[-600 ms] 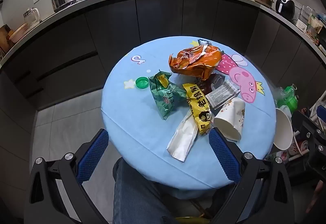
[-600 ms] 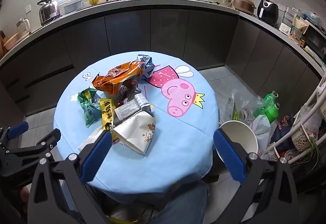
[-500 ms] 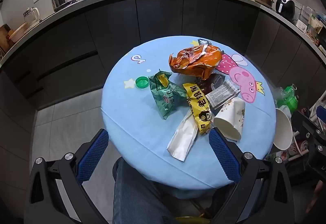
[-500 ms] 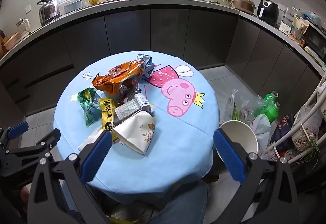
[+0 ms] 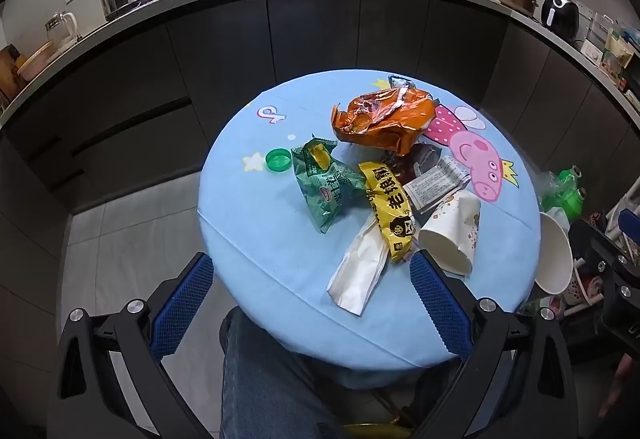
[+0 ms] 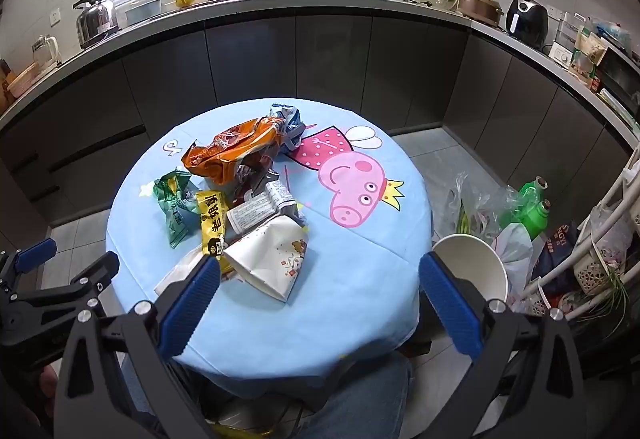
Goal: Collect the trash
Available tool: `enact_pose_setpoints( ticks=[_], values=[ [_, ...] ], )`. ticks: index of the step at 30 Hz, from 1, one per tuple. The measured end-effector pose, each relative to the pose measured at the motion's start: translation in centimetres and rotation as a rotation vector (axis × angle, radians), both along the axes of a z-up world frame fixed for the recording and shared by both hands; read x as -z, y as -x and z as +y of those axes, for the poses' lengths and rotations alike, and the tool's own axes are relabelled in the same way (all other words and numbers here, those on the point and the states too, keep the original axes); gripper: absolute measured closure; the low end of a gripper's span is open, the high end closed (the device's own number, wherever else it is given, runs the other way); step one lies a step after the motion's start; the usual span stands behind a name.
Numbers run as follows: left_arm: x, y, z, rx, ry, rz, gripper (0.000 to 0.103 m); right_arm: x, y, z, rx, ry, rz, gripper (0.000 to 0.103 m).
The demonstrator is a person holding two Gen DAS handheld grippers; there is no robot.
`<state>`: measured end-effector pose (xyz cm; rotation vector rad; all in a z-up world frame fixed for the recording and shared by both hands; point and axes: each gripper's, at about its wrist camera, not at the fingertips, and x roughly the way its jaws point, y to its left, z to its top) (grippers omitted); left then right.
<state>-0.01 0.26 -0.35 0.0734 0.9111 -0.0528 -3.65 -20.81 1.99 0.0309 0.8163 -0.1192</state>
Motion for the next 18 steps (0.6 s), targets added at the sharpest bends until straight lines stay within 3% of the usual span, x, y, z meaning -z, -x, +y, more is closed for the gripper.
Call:
enact_pose_setpoints(
  ticks=[18],
  values=[
    [-0.43, 0.05, -0.22, 0.005, 0.009, 0.003, 0.009, 0.31, -0.21, 0.04, 0.000, -0.002, 0.005, 0.003]
  ],
)
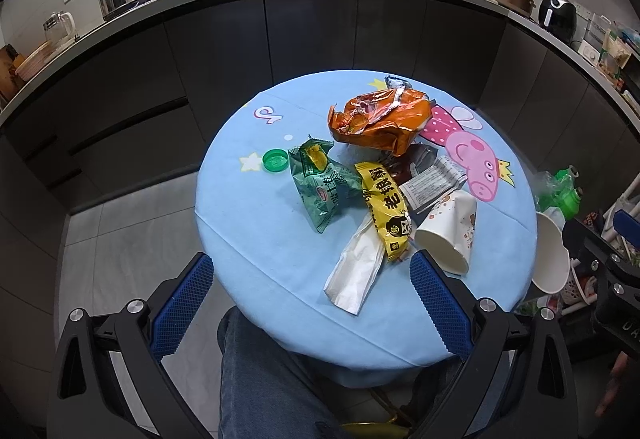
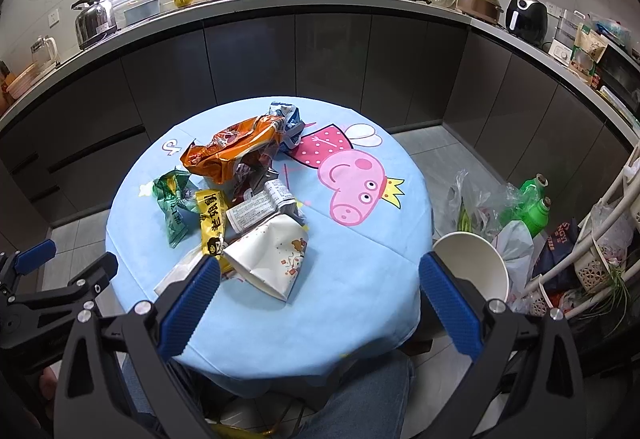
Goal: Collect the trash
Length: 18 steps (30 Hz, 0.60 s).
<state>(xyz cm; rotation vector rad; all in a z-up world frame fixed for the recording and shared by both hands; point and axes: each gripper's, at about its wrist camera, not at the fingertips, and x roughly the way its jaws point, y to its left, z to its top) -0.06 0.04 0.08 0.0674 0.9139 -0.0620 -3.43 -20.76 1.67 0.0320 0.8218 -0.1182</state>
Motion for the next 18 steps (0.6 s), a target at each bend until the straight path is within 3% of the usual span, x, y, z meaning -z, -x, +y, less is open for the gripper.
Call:
enact_pose_setpoints(
  ticks=[18],
  values=[
    [-0.33, 0.19, -0.20, 0.002, 0.005, 0.001, 0.009, -0.12, 0.04, -0.01, 0.001, -0.003, 0.002, 0.003]
  ],
)
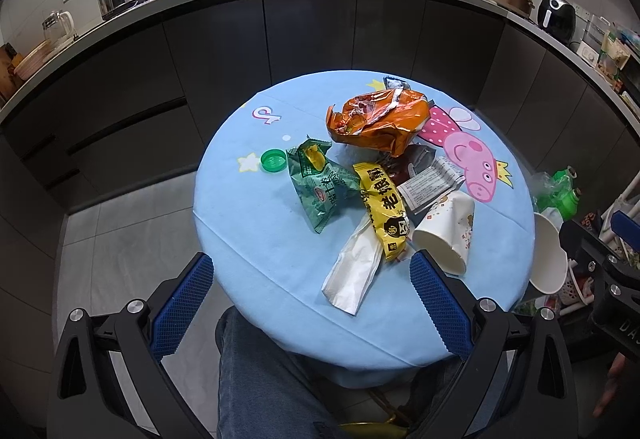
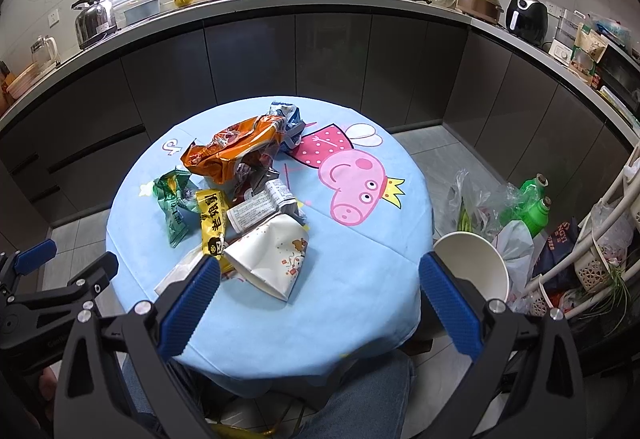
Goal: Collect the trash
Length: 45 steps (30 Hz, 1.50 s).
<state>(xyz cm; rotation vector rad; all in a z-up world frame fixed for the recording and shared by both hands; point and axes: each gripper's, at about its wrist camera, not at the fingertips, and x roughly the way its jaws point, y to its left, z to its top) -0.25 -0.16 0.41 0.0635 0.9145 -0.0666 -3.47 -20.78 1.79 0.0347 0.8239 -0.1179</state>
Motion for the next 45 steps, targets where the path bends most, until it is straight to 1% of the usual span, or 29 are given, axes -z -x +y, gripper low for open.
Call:
enact_pose_setpoints(
  ticks=[45],
  values=[
    [-0.05, -0.22, -0.19, 0.007, 0.011, 0.009, 0.009, 0.04, -0.81, -0.13, 0.000, -0.002, 0.005, 0.003]
  ],
)
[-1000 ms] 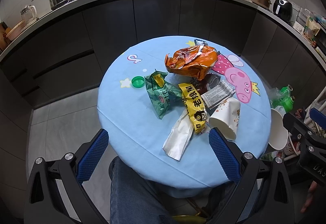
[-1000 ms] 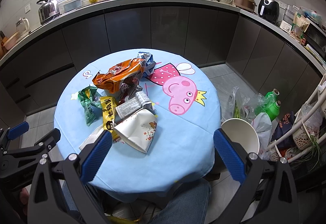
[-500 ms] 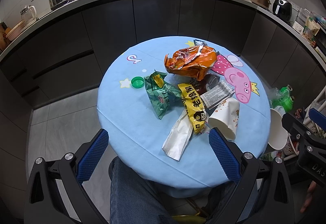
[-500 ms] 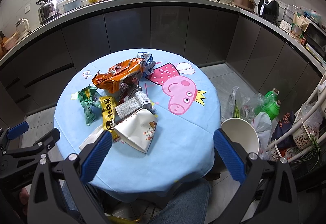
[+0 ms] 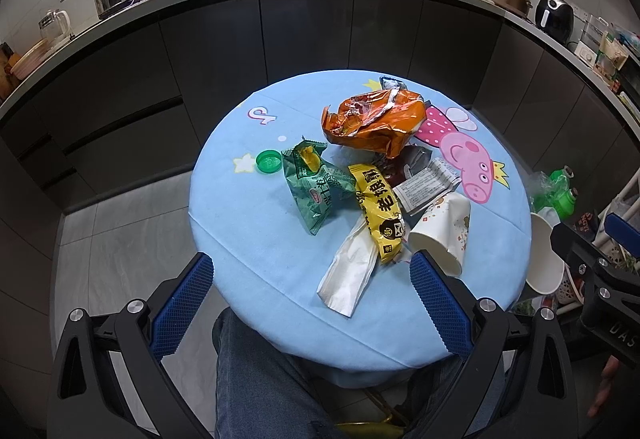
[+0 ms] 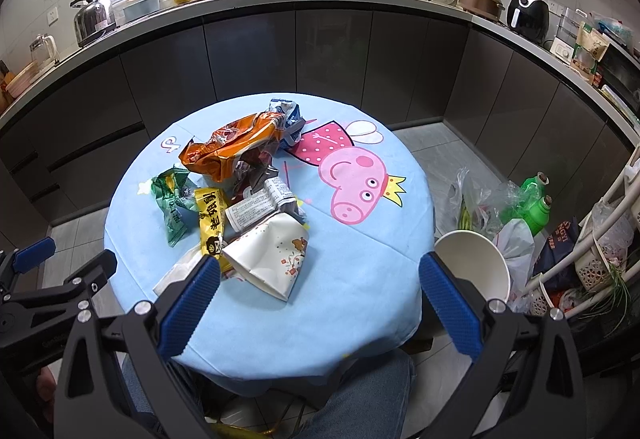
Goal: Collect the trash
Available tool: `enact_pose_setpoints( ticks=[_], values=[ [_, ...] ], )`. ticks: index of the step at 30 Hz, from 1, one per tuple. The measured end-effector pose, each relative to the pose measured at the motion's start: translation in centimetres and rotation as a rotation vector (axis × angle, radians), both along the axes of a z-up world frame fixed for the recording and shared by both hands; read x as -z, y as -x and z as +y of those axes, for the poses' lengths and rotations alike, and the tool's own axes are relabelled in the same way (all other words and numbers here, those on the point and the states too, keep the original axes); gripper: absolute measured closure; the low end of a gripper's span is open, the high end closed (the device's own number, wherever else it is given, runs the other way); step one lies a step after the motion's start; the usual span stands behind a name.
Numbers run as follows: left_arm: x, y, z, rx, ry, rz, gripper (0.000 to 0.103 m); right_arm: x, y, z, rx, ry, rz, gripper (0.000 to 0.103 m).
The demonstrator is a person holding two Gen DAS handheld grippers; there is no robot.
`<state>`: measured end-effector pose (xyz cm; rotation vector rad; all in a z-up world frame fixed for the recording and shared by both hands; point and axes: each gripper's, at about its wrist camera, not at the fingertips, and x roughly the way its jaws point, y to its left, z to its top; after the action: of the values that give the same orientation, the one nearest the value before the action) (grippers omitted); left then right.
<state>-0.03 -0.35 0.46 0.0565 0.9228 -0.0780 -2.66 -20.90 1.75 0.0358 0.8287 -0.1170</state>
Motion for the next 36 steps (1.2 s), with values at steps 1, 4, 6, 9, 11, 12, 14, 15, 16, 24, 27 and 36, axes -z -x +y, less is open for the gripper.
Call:
enact_pose_setpoints(
  ticks=[1, 4, 6, 9, 11, 12, 14, 15, 16, 24, 27, 36],
  values=[
    [0.0, 0.0, -0.1, 0.001, 0.000, 0.003, 0.009, 0.0, -0.1, 0.0, -0.001, -0.001, 0.000, 0.003],
    [0.2, -0.5, 0.5, 0.001, 0.004, 0.004, 0.009, 0.2, 0.2, 0.0, -0.018, -0.019, 0.002, 0.003],
    [0.4, -1.2, 1.4, 0.004, 0.024, -0.003, 0.009, 1.2, 0.0, -0.2, -0.081, -0.070, -0.006, 0.003],
    [1.1, -2.0, 2.7, 0.028, 0.067, 0.004, 0.009, 3.4, -1.1, -0.5, -0.150, -0.142, 0.016, 0.003],
    [1.5, -2.5, 3.4, 0.050, 0.086, -0.001, 0.009, 5.3, -1.9, -0.4, -0.204, -0.188, 0.040, 0.003],
    [1.8, -2.7, 3.5, 0.065, 0.090, -0.001, 0.009, 6.1, -2.4, -0.3, -0.226, -0.194, 0.047, 0.003],
    [2.5, -3.1, 3.7, 0.099, 0.106, 0.012, 0.009, 7.9, -3.6, 0.3, -0.258, -0.164, 0.078, 0.003],
    [2.8, -3.2, 3.8, 0.117, 0.123, 0.020, 0.009, 8.6, -4.1, 0.6, -0.276, -0.156, 0.086, 0.004],
    [3.1, -3.3, 3.9, 0.130, 0.136, 0.027, 0.009, 9.2, -4.5, 0.8, -0.285, -0.140, 0.100, 0.004],
    [5.7, -4.6, 3.2, 0.218, 0.212, 0.092, 0.015, 12.7, -6.1, 1.9, -0.358, 0.019, 0.145, 0.013],
    [6.6, -5.0, 2.7, 0.239, 0.229, 0.118, 0.022, 13.3, -6.3, 1.9, -0.354, 0.046, 0.147, 0.034],
    [9.0, -7.3, -0.7, 0.299, 0.298, 0.196, 0.043, 13.1, -5.4, 0.0, -0.313, 0.036, 0.135, 0.098]
  ],
)
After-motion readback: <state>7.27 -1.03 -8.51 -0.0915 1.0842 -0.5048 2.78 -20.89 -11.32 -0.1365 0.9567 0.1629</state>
